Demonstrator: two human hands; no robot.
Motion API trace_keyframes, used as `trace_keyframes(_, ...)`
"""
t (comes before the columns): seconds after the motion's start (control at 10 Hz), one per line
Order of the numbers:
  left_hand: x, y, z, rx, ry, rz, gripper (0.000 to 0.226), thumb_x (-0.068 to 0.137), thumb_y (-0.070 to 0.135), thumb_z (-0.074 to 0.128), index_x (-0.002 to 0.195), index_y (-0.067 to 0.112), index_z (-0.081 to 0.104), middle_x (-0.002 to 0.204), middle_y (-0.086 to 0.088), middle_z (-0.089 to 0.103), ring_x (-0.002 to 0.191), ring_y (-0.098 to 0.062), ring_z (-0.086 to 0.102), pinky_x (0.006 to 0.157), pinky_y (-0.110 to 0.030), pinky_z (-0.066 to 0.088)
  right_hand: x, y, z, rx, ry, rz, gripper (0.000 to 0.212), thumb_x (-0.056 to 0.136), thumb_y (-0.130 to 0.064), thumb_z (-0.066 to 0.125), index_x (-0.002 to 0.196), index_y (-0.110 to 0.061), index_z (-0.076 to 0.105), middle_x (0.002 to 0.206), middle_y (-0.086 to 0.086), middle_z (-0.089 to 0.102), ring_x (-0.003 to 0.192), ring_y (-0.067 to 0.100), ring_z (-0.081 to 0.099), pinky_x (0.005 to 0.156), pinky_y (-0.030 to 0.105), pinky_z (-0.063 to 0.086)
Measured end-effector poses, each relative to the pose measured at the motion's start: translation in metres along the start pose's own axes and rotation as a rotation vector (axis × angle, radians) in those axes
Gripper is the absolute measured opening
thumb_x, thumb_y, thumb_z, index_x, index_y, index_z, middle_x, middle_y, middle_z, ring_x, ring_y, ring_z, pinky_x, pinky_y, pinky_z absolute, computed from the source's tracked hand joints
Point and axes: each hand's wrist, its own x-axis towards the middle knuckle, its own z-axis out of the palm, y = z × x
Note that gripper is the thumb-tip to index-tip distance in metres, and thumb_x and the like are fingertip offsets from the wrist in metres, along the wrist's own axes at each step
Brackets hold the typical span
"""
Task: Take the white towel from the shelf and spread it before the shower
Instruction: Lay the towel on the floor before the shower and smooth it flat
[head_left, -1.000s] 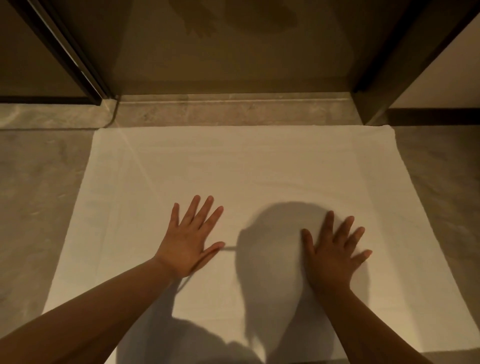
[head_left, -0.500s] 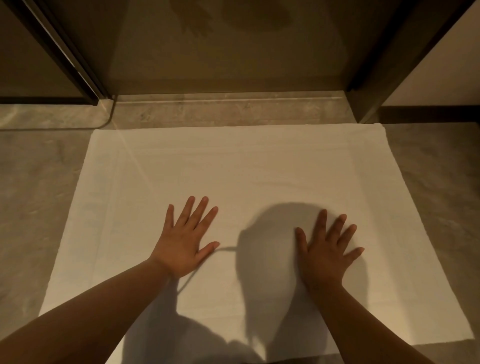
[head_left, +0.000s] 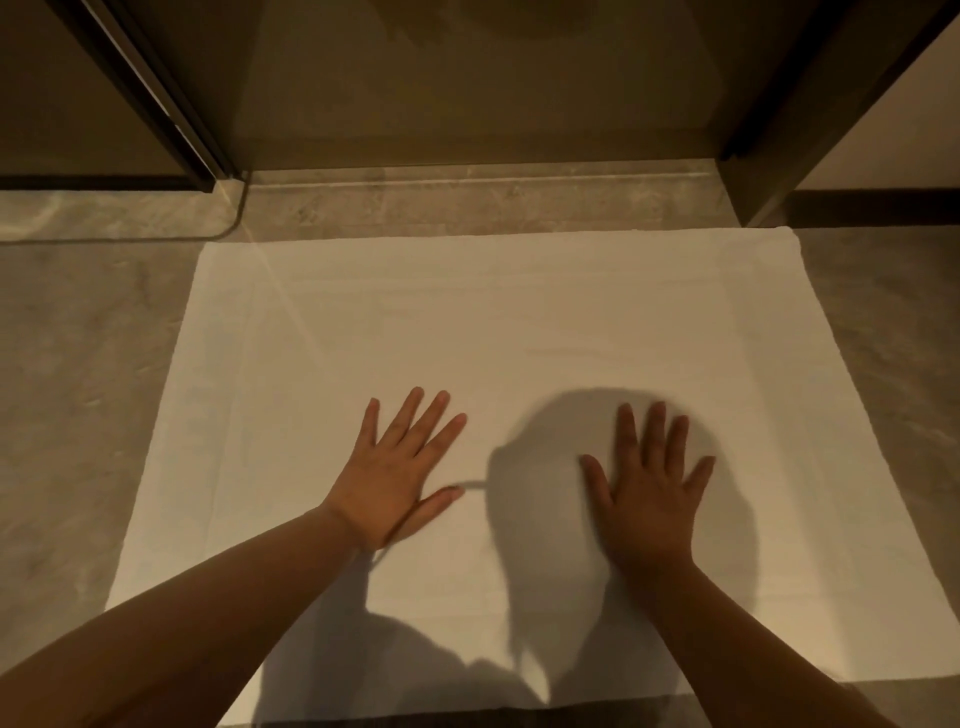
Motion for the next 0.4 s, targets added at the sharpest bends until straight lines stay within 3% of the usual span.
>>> trace_keyframes(0.2,0.002,0.000,0.003,-0.008,-0.026,-0.011,0.071,0.093,0.063,0.019,0.151,0.025,0.006,0.159,-0.006,0.003,0.145,-0.030,-0.001,0.111,-0.062,0.009,0.003,0.000,0.002,-0.028,0.002,0.018,0.071,0.090,-0.064,0.005,0.150,-0.030,-0.014,0.158,0.005,-0.019,0.144,0.026,-0.023,0.114,0.057,-0.009)
trace_keyframes(0.3,0.000,0.003,-0.006,0.029,-0.150,-0.047,0.072,0.090,0.065,0.001,0.147,0.026,-0.019,0.157,-0.006,-0.017,0.143,-0.031,-0.016,0.112,-0.060,0.002,0.003,-0.005,-0.007,-0.053,-0.084,0.009,0.071,0.093,-0.063,0.008,0.150,-0.027,-0.017,0.157,0.008,-0.022,0.144,0.030,-0.023,0.115,0.057,-0.007)
trace_keyframes(0.4,0.006,0.009,-0.036,0.063,-0.287,-0.082,0.070,0.090,0.062,0.000,0.141,0.024,-0.030,0.154,-0.007,-0.026,0.142,-0.031,-0.020,0.113,-0.057,0.000,0.012,-0.013,-0.039,-0.051,-0.250,0.021,0.075,0.096,-0.057,0.024,0.152,-0.019,-0.009,0.159,0.015,-0.013,0.146,0.036,-0.011,0.116,0.054,0.007)
